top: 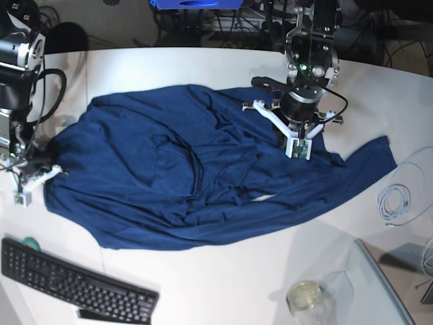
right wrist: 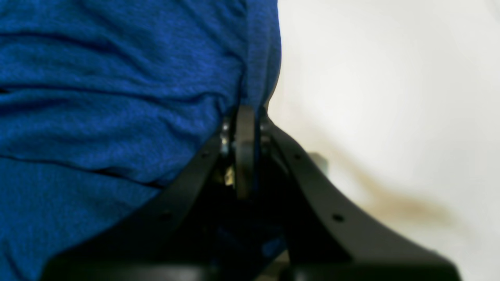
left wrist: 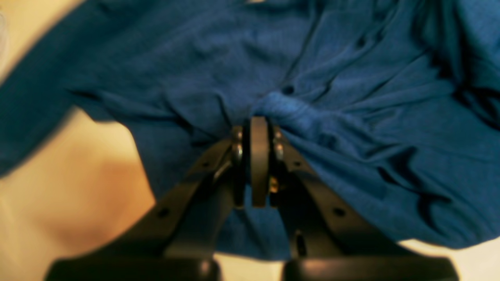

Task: Layout the t-shirt on the table in an organized manner, then fold the t-shirt properly
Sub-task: 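Grasp a fold of the navy shirt with the left gripper, then lift the shirt high with the left gripper and shake it out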

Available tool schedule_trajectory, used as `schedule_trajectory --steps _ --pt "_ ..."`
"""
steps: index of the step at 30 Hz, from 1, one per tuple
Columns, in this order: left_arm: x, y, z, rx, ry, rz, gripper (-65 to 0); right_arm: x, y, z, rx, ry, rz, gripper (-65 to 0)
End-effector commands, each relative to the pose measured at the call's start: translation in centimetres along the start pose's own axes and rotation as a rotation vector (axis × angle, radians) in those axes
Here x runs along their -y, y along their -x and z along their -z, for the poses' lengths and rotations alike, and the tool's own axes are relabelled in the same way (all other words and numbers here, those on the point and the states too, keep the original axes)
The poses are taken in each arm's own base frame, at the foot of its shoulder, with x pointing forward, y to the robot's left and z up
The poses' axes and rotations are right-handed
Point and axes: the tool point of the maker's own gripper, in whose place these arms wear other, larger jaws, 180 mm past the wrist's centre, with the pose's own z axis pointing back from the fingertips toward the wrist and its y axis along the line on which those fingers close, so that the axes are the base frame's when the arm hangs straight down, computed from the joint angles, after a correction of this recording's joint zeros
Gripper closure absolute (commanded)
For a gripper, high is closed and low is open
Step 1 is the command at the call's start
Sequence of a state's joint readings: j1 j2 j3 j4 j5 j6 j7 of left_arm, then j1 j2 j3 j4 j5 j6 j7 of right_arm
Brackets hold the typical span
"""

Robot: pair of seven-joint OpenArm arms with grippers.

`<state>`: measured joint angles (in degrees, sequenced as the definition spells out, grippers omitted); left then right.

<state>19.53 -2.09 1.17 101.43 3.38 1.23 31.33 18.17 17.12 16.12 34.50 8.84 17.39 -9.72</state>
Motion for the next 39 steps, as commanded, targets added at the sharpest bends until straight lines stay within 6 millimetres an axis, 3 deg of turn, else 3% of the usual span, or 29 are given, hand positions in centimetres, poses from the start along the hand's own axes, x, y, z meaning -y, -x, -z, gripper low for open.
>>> schedule_trajectory --steps 1,5,11,16,21,24,29,32,39 --pt "-0.1 -0.2 -0.5 0.014 -0.004 0.002 0.0 0.6 -1.9 -0.2 0.038 0.008 -0.008 -0.6" --pt "-0.2 1.8 -1.8 -0.024 -0.008 -0.002 0.0 0.5 -1.9 -0.2 0.038 0.007 -0.009 -0.6" --pt "-5.7 3.9 -5.5 -0.06 -0.153 -0.041 0.0 0.8 -0.7 -0.3 0.02 0.011 -0.006 -0.6" --pt "-9.4 7.9 -7.8 -0.16 -0.255 -0.047 0.0 1.6 2.1 -1.4 0.001 0.024 -0.039 -0.6" --pt "-12.3 9.4 -8.8 -0.197 -0.333 -0.058 0.0 -0.4 2.9 -3.2 0.038 -0.001 -0.092 -0.6" --pt "-12.8 8.0 -7.3 -0.161 -0.344 -0.075 0.0 -2.1 3.2 -3.8 0.005 -0.023 -0.105 -0.6" --pt "-13.1 4.5 -4.2 -0.157 -0.338 -0.131 0.0 -2.3 0.9 -5.4 0.041 -0.003 -0.075 -0.6" --pt "-13.4 0.5 -1.8 -0.107 -0.334 -0.171 0.0 -2.5 -2.3 -4.9 0.069 -0.005 -0.072 -0.6" --pt "-10.2 -8.3 4.4 -0.069 -0.215 -0.171 0.0 -1.6 -9.2 -3.5 0.122 0.001 -0.035 -0.6"
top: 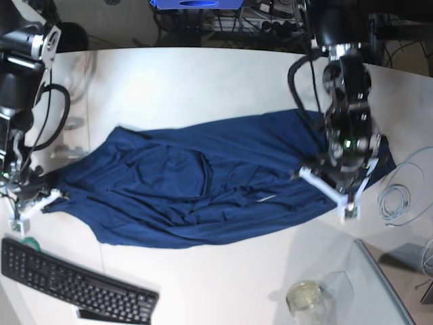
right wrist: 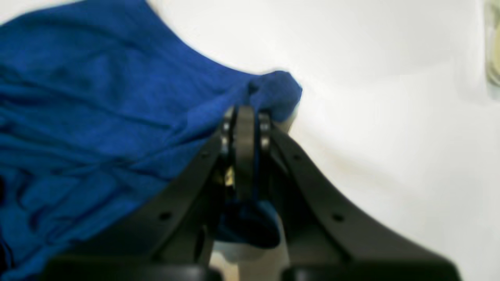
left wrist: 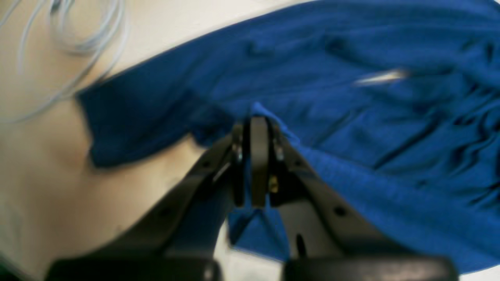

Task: Layout the t-shirt on the table in an organized manner, then fold the t-shirt properly
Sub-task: 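Lift the shirt high with the left gripper and shake it out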

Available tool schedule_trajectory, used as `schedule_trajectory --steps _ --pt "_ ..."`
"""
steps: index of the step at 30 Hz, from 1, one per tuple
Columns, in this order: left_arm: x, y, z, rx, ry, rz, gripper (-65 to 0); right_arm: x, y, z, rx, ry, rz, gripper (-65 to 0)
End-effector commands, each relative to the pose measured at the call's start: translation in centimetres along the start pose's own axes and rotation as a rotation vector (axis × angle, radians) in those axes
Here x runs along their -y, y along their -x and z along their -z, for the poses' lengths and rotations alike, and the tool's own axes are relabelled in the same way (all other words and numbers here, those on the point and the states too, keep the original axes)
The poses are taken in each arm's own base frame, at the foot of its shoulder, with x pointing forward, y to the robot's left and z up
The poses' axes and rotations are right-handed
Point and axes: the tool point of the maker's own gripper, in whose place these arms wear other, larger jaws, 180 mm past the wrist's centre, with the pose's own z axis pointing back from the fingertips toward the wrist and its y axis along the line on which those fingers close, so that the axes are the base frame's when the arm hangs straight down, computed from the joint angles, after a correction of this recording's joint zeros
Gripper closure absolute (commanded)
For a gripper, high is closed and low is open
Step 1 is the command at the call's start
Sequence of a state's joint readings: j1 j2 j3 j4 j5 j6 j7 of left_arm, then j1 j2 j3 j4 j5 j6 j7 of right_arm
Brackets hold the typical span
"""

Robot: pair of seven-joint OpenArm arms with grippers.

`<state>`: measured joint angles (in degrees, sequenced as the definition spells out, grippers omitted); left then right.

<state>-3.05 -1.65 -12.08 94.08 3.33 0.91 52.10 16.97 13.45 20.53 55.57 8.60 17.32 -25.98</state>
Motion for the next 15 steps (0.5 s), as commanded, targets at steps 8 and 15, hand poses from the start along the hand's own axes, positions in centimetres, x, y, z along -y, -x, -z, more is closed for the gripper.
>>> schedule_trajectory --steps 8,15 --pt "4.5 -14.2 4.3 0.1 0.081 0.002 0.0 2.4 -15.0 -0.8 0.208 0.02 0.04 -0.6" --pt "6.1 -27.6 -0.5 0.32 0.134 -0.06 0.0 4.0 -28.6 -6.7 0.417 0.078 -0.08 -0.6"
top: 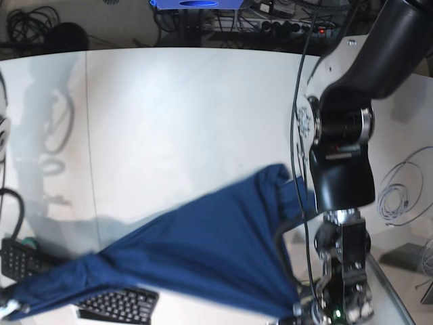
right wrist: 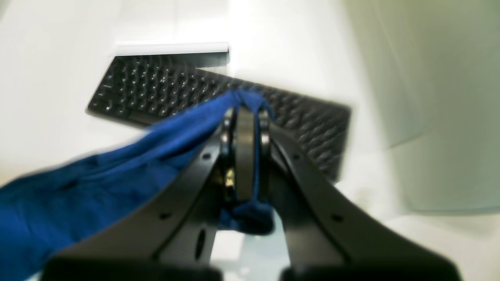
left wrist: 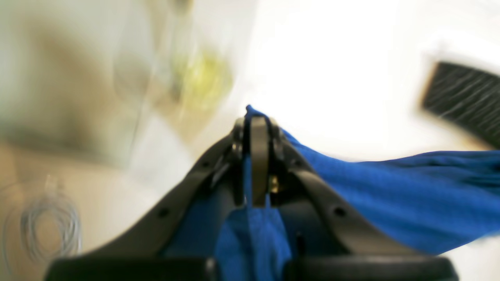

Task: Layout the t-shirt on the table in an organized manner, then fold the t-shirt properly
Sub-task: 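Lift the shirt high with the left gripper and shake it out, then lay the shirt down, pulling it away from the right gripper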

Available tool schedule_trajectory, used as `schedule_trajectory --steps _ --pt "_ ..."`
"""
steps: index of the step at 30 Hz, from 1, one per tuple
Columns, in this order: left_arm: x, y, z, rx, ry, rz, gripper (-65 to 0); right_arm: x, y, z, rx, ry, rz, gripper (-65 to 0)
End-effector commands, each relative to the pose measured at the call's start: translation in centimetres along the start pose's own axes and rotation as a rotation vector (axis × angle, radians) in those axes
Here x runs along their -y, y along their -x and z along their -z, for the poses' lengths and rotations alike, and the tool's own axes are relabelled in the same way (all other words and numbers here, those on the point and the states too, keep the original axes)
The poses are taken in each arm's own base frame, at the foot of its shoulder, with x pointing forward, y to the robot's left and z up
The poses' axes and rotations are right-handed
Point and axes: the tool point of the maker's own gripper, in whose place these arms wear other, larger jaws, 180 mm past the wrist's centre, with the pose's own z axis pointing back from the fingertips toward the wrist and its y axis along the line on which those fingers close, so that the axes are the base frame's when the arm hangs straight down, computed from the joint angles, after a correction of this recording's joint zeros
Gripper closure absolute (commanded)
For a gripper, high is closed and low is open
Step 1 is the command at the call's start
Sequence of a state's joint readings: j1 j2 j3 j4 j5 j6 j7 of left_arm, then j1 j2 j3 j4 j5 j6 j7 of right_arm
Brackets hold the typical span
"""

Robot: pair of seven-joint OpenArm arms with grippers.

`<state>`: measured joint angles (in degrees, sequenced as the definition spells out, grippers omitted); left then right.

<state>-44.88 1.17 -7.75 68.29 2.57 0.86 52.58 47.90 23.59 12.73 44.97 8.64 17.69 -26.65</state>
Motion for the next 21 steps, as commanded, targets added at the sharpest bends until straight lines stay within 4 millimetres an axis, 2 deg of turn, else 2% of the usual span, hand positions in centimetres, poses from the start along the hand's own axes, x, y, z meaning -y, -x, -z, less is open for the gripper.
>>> schedule_trajectory --steps 1,3,5,6,8,9,10,11,14,16,18,21 --pt "-0.6 -3.5 -1.2 0.092 -0.017 -0.005 0.0 2.1 -5.0 -1.4 0.104 0.041 -0.003 -0.6" --pt "-1.8 -4.5 -2.2 0.136 -0.033 -0.042 0.0 4.0 -6.9 -2.9 0.125 0.079 -0.019 -0.6" --pt "-3.1 -3.9 -3.4 0.171 -0.048 -0.107 0.0 5.7 -8.1 -4.6 0.141 0.116 -0.031 -0.6" --pt "-3.6 -3.2 -3.9 0.179 -0.057 -0.124 0.0 6.4 -7.2 -5.0 0.12 0.132 -0.027 -0.6" --pt "-4.4 -0.4 -4.9 0.174 -0.079 -0.128 0.0 7.7 -4.3 -6.1 0.078 0.162 -0.015 -0.6" --pt "-4.3 1.4 -5.2 0.158 -0.083 -0.11 0.0 7.7 -2.8 -6.4 0.057 0.168 -0.015 -0.6" --pt "-3.7 3.4 -5.5 0.135 -0.077 -0.079 0.0 8.0 -0.5 -6.8 0.02 0.179 -0.021 -0.6" --pt "-3.4 6.0 -5.8 0.099 -0.076 -0.052 0.0 7.4 2.2 -6.8 -0.017 0.172 -0.023 -0.6" --pt "-2.9 13.9 -6.5 -0.019 -0.067 -0.003 0.0 5.2 10.5 -6.7 -0.124 0.125 0.003 -0.6" --pt "-3.3 19.0 -7.1 -0.083 -0.074 0.015 0.0 3.2 16.3 -6.5 -0.202 0.087 0.023 -0.6" --pt "-3.8 22.8 -7.4 -0.124 -0.083 0.033 0.0 1.8 20.7 -6.4 -0.253 0.062 0.056 -0.6" --pt "-4.6 28.5 -8.0 -0.209 -0.089 0.056 0.0 1.6 26.5 -6.5 -0.329 0.056 0.099 -0.6"
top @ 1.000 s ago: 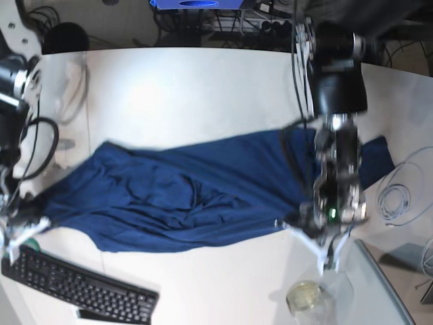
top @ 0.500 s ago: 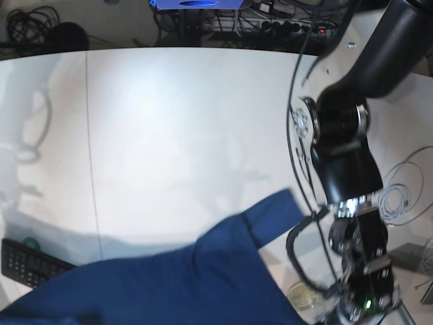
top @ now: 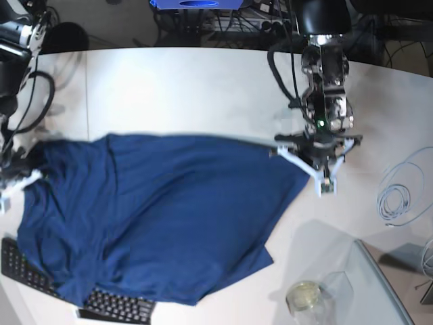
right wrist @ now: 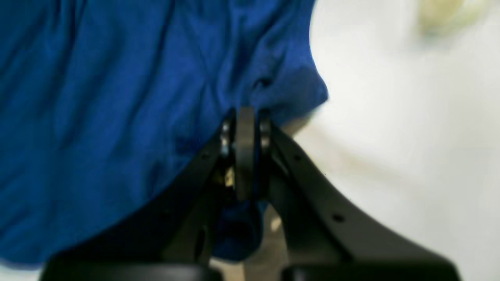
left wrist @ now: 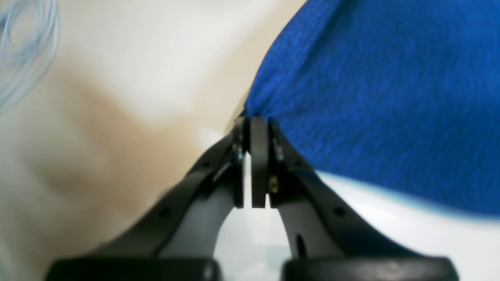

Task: Layout the t-shirt on the table in an organized manner, then fold the t-shirt properly
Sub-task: 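Lay the shirt down, pulling it away from the right gripper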

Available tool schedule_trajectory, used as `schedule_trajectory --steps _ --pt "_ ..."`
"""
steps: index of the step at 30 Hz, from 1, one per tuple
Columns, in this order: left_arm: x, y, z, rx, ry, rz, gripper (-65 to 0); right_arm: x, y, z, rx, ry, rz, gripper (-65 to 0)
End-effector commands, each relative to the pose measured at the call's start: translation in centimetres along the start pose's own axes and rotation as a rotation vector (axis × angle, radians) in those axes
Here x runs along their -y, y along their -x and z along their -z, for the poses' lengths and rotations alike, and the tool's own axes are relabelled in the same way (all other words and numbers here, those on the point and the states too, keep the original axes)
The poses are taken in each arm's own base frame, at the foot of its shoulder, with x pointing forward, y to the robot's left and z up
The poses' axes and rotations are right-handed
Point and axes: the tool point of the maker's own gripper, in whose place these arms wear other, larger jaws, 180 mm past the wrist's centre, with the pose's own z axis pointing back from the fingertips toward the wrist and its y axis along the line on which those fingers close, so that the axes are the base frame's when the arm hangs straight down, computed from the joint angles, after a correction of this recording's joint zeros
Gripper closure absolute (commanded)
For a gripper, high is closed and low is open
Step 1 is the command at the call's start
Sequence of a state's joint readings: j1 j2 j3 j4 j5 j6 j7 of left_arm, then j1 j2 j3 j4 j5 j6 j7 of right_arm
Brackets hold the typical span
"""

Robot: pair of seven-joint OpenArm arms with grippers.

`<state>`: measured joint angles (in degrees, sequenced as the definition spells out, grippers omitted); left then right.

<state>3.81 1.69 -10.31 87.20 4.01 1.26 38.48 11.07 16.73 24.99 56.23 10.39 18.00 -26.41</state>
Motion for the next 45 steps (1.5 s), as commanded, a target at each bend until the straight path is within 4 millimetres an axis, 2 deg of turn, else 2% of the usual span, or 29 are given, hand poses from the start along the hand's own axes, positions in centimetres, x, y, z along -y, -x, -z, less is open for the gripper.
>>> schedule_trajectory --steps 1,5,9,20,22,31,34,40,45 --pt "-0.1 -0.6 0.0 0.037 0.003 0.006 0.0 1.7 -1.4 -0.2 0.043 0.033 0.004 -0.6" --pt "-1.4 2.8 -0.2 -0.003 -0.013 0.036 0.0 2.6 1.9 0.3 -0.021 0.042 0.029 -0.6" --pt "-1.5 3.9 -0.5 -0.016 -0.016 0.043 0.0 4.0 3.0 -0.1 -0.045 0.065 0.016 -0.6" --pt "-2.0 7.3 -2.1 -0.07 -0.021 0.057 0.0 5.4 5.9 -0.8 -0.098 0.091 0.0 -0.6" --pt "-2.1 8.1 -2.4 -0.084 -0.021 0.06 0.0 5.5 6.0 -0.8 -0.099 0.091 0.0 -0.6" --pt "-2.1 8.5 -2.6 -0.09 -0.022 0.062 0.0 6.0 7.1 -1.3 -0.117 0.102 -0.007 -0.6" --pt "-2.1 8.7 -2.7 -0.093 -0.022 0.061 0.0 6.1 7.1 -1.7 -0.111 0.107 -0.02 -0.6" --pt "-2.2 10.2 -3.6 -0.122 -0.022 0.065 0.0 6.3 6.8 -2.1 -0.099 0.113 -0.038 -0.8" --pt "-2.4 10.3 -4.5 -0.117 -0.025 0.069 0.0 6.4 6.7 -2.1 -0.099 0.115 -0.043 -0.9"
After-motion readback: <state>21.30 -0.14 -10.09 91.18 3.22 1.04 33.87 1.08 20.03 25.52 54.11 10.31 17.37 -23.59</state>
